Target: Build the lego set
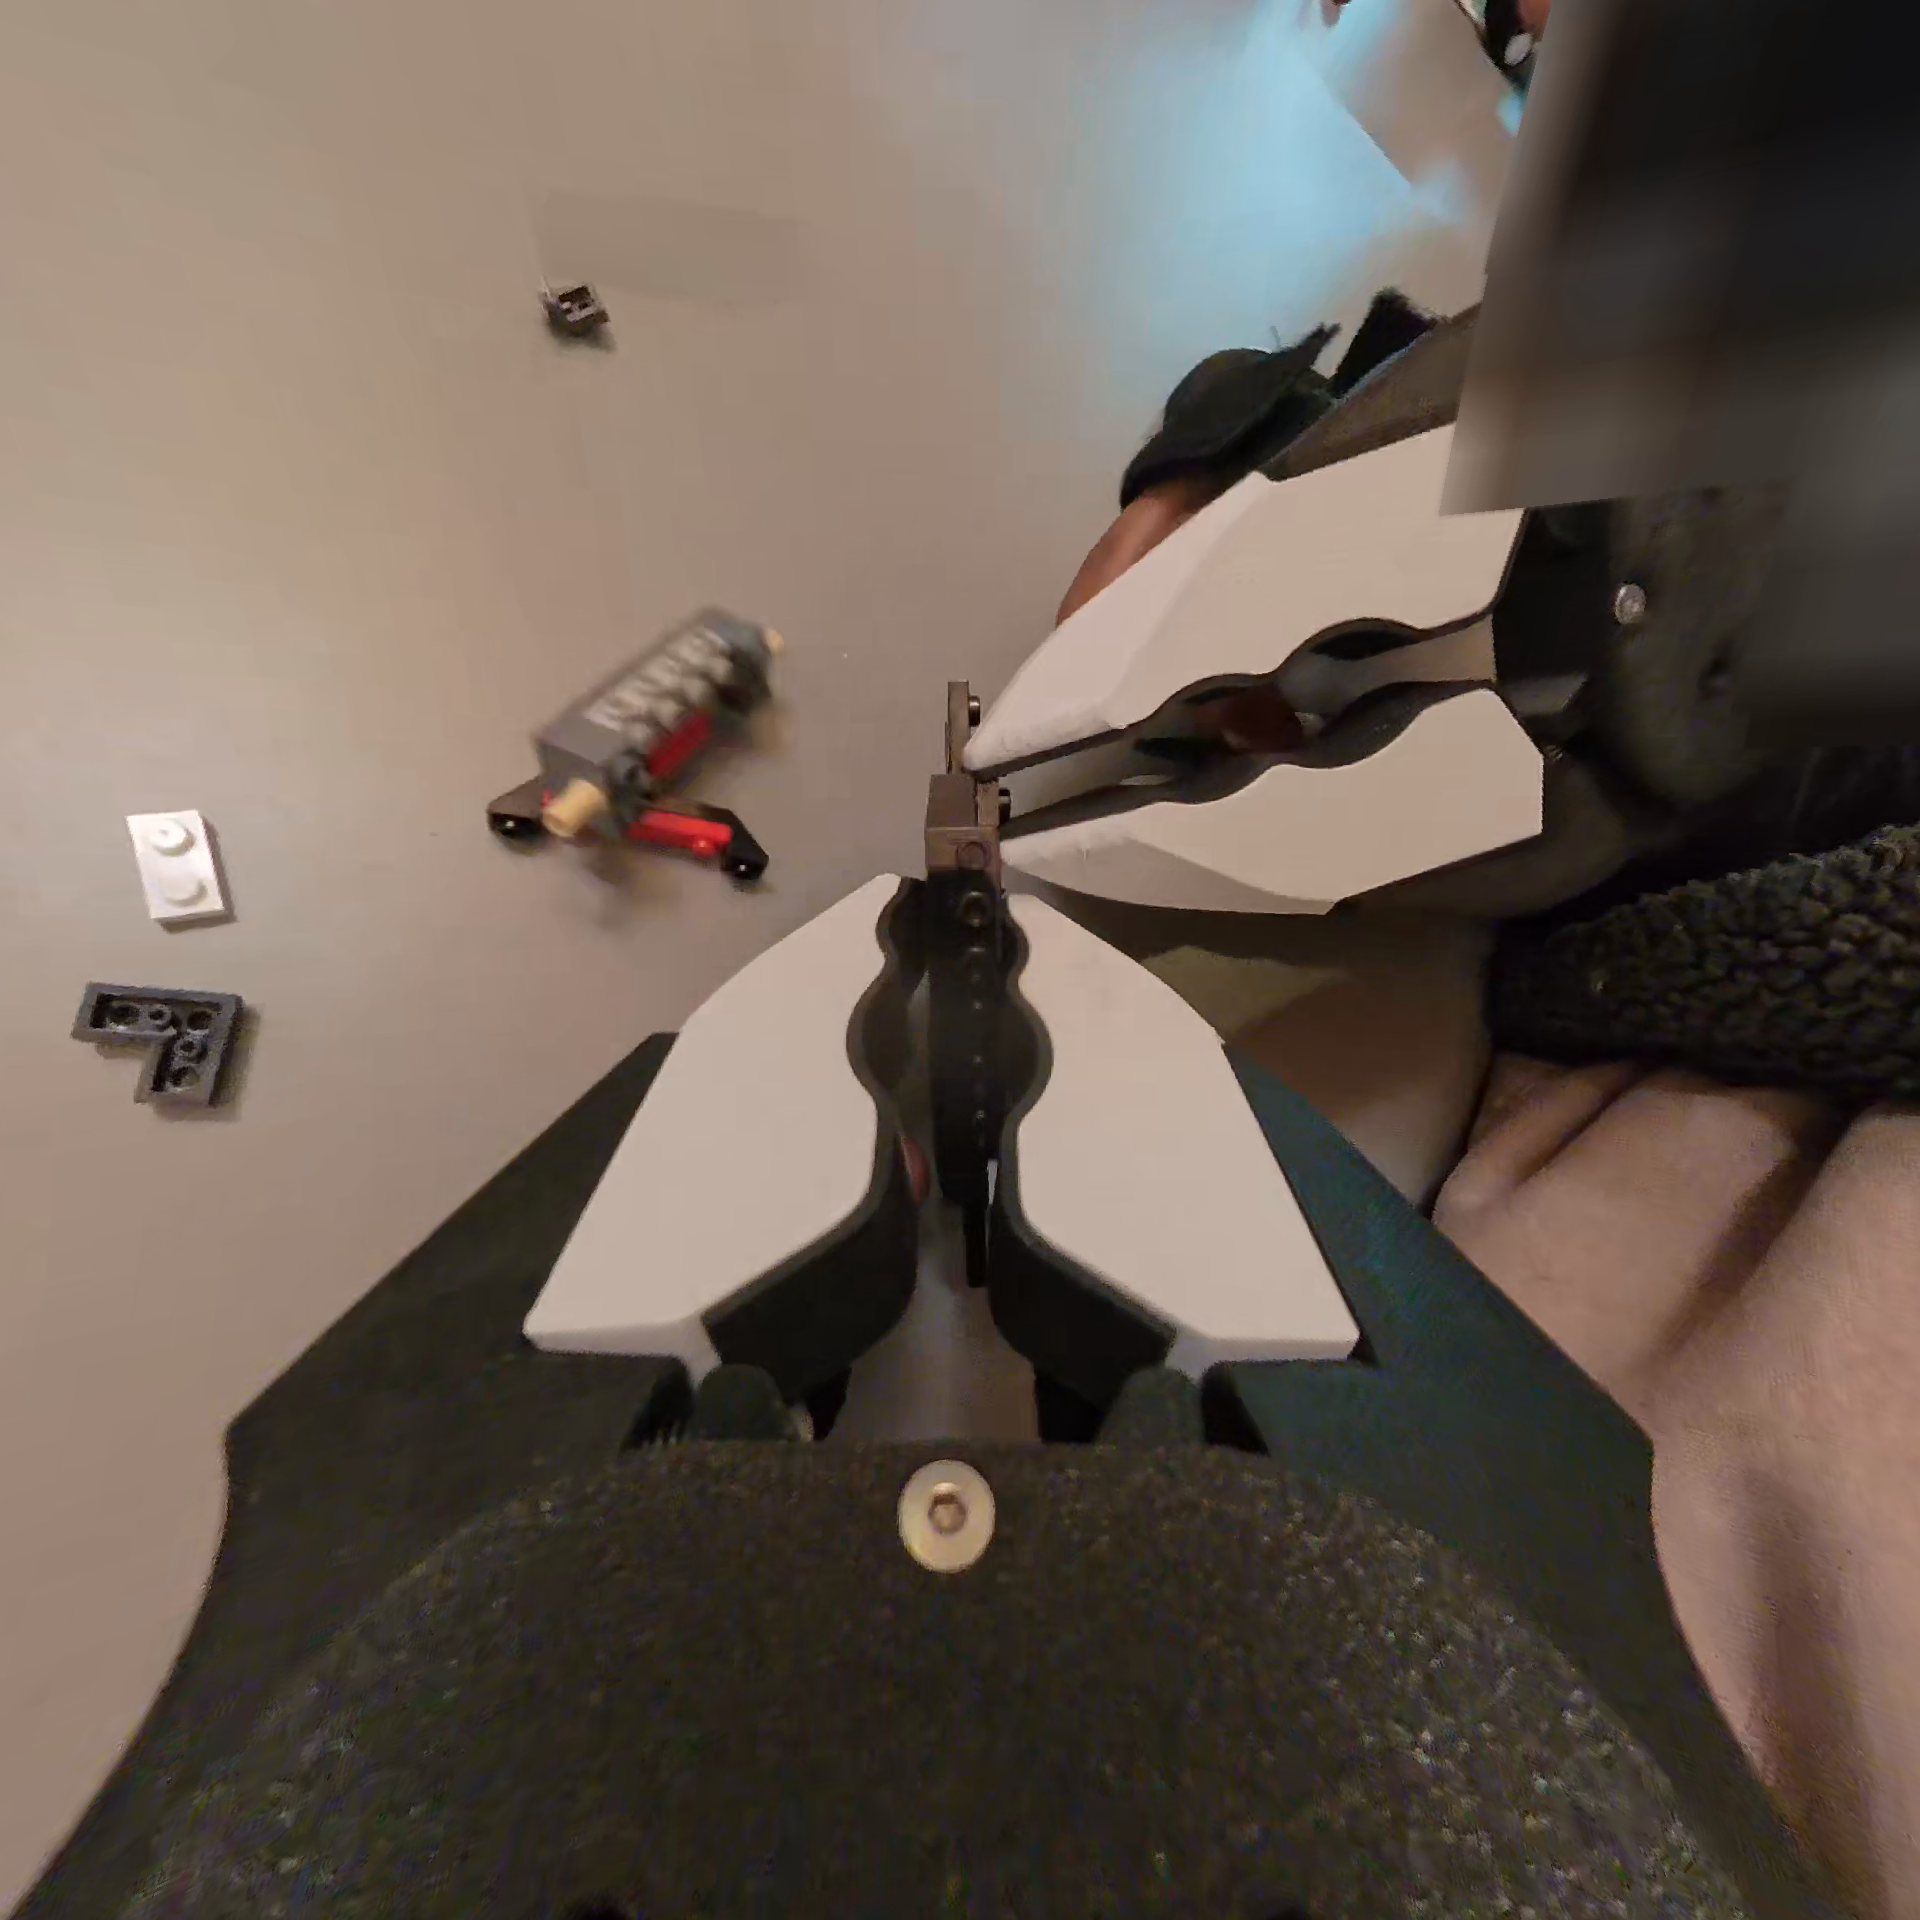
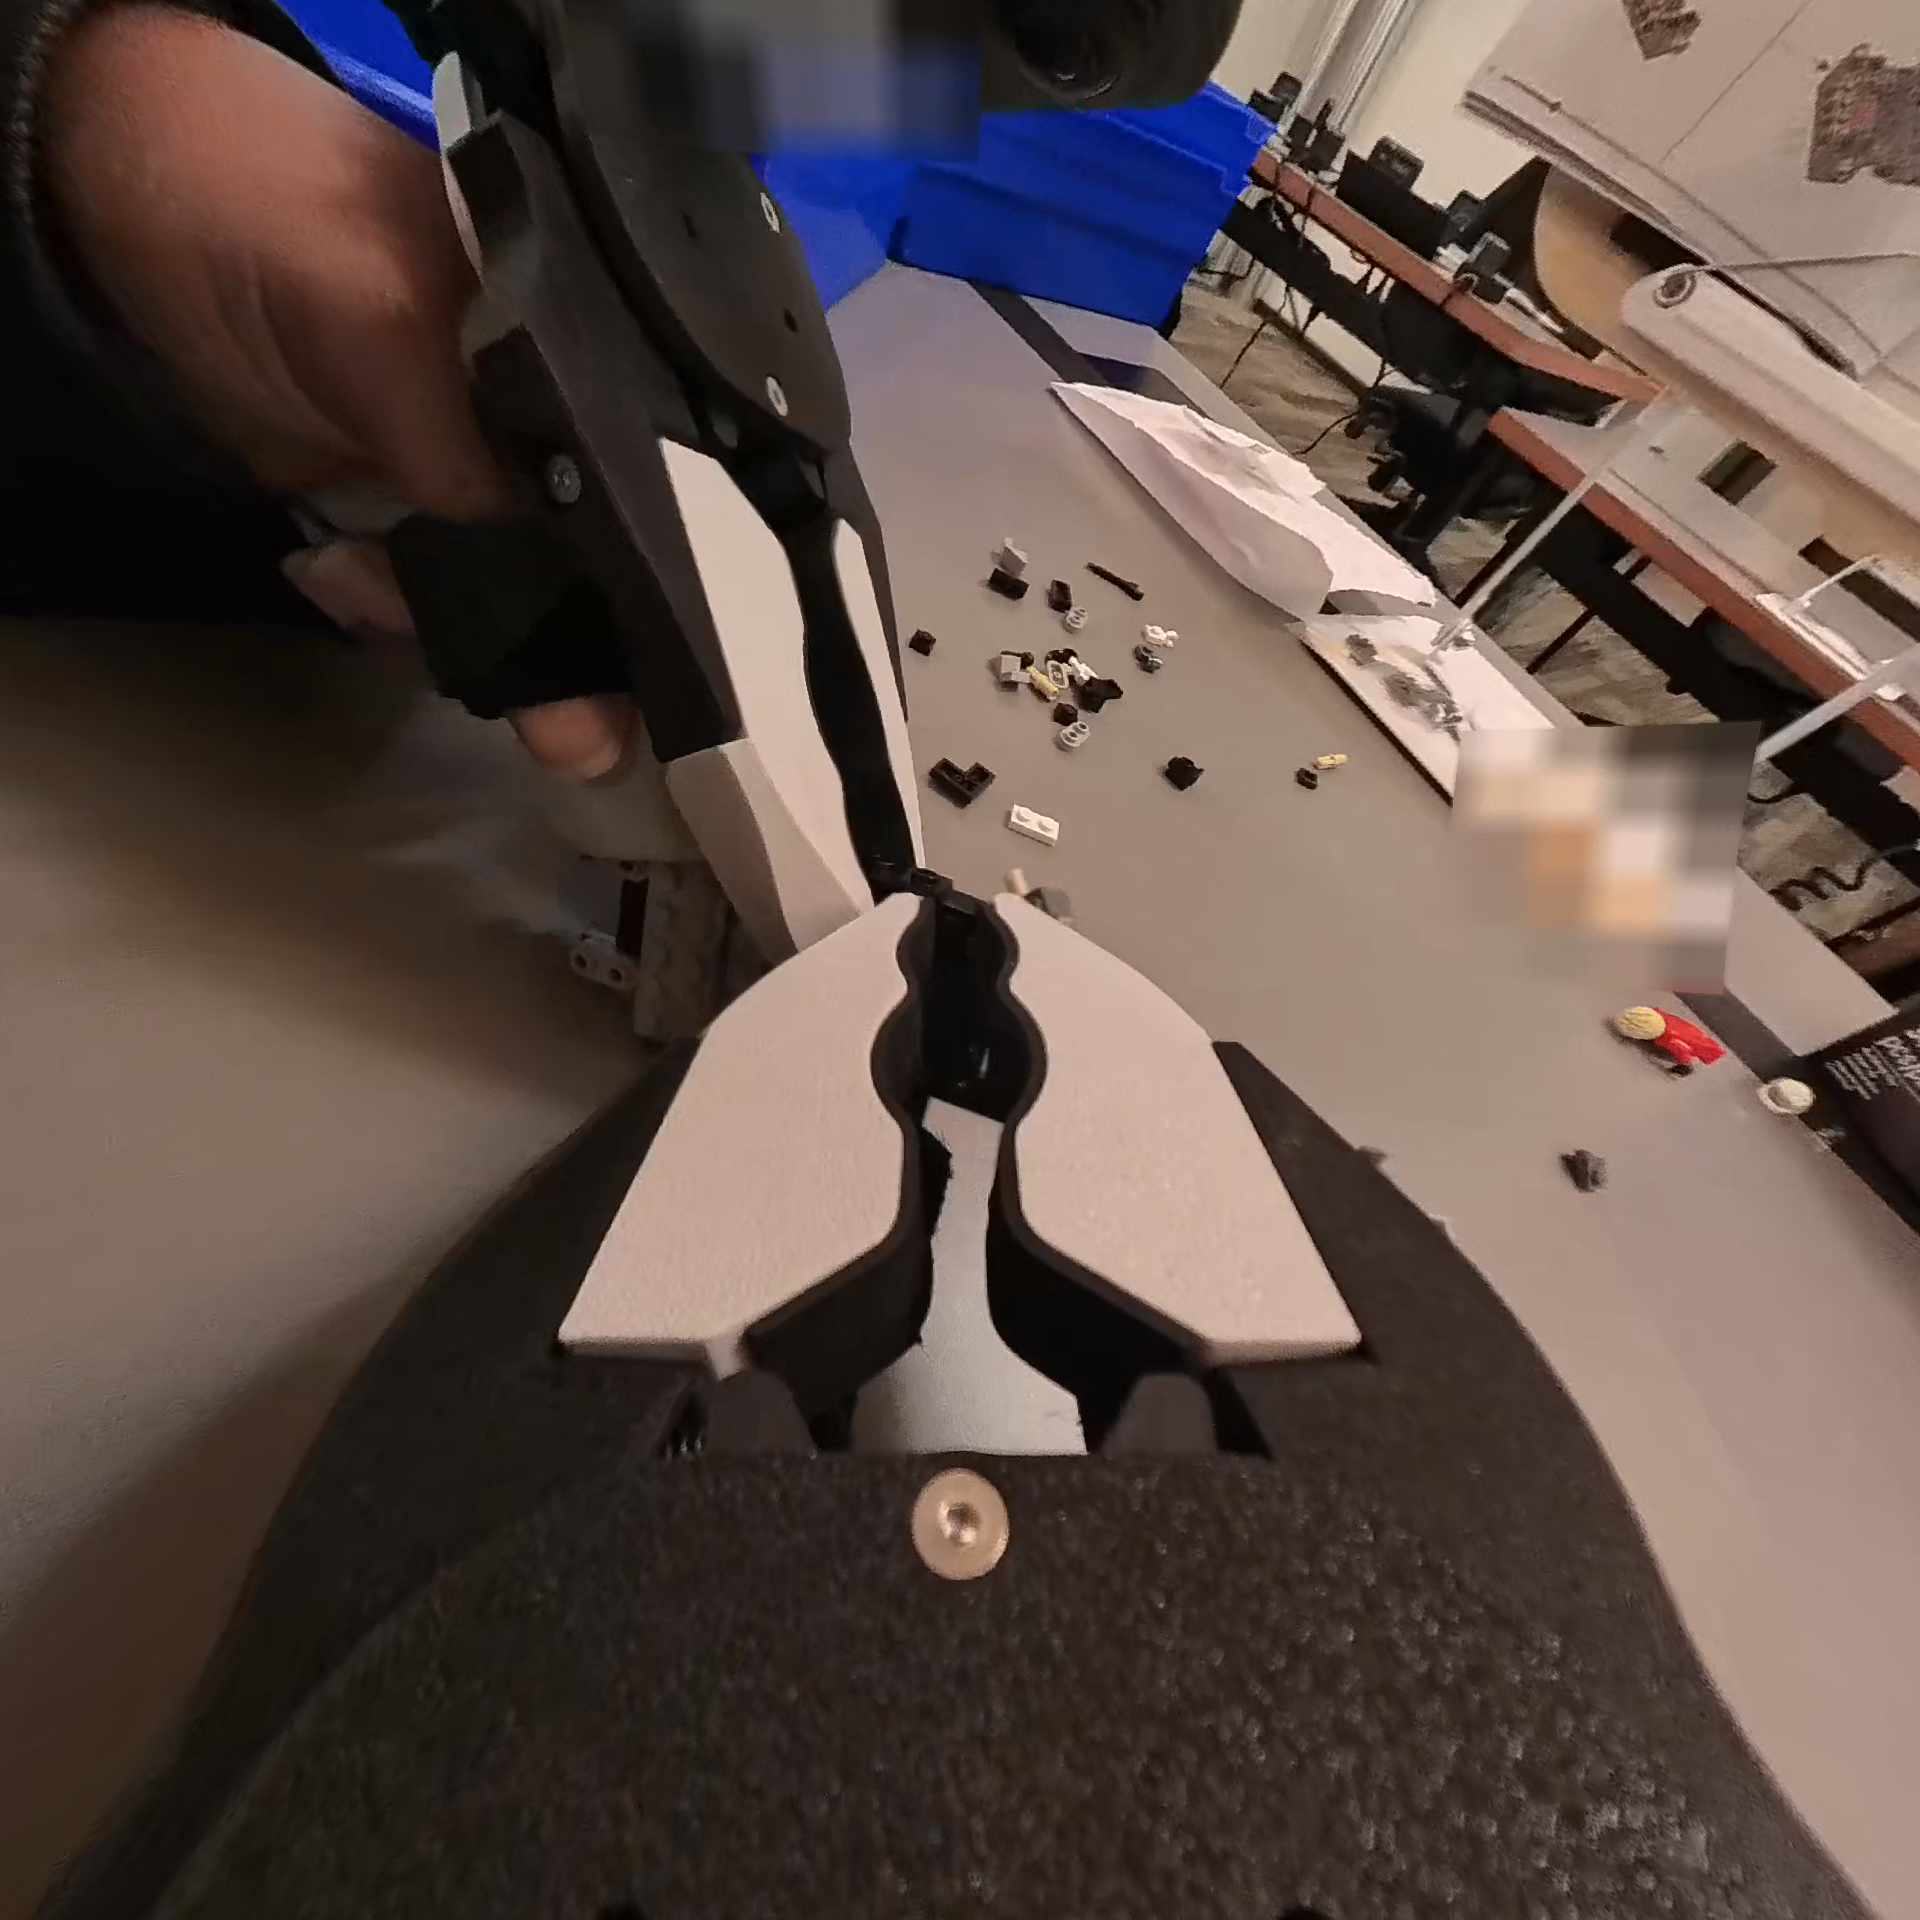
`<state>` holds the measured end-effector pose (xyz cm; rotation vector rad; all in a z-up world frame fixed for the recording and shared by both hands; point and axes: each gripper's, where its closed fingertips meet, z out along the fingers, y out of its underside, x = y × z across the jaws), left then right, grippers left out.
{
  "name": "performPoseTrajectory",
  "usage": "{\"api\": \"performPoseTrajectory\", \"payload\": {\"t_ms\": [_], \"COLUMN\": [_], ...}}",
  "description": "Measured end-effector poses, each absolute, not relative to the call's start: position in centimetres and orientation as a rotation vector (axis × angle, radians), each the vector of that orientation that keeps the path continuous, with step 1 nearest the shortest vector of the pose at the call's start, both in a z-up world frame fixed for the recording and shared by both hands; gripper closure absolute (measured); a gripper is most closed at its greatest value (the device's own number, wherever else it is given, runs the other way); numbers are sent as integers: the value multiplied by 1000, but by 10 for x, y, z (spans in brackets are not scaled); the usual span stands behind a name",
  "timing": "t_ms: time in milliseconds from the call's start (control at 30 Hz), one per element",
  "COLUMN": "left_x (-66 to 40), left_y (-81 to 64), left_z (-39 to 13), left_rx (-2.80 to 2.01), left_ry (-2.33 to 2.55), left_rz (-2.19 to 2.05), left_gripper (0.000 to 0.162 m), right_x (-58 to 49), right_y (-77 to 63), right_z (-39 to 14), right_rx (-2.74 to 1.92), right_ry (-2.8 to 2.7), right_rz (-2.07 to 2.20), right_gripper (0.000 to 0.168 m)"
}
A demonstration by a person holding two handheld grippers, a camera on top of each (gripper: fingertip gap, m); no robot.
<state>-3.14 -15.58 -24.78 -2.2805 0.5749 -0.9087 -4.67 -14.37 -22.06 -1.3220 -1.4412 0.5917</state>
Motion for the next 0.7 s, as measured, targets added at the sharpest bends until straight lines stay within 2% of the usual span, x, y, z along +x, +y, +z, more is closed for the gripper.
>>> {"api": "performPoseTrajectory", "payload": {"t_ms": [400,700], "left_x": [-41,-43], "left_y": [-156,-159], "left_z": [-250,-248], "left_rx": [-2292,-2278], "left_ry": [477,333], "left_rz": [-914,-1127], "left_gripper": [150,150], "right_x": [-38,-10], "right_y": [-146,-120], "right_z": [-219,-227], "right_rx": [-1318,-1632], "right_ry": [-1393,-1457], "right_rz": [520,613], "right_gripper": [162,162]}}
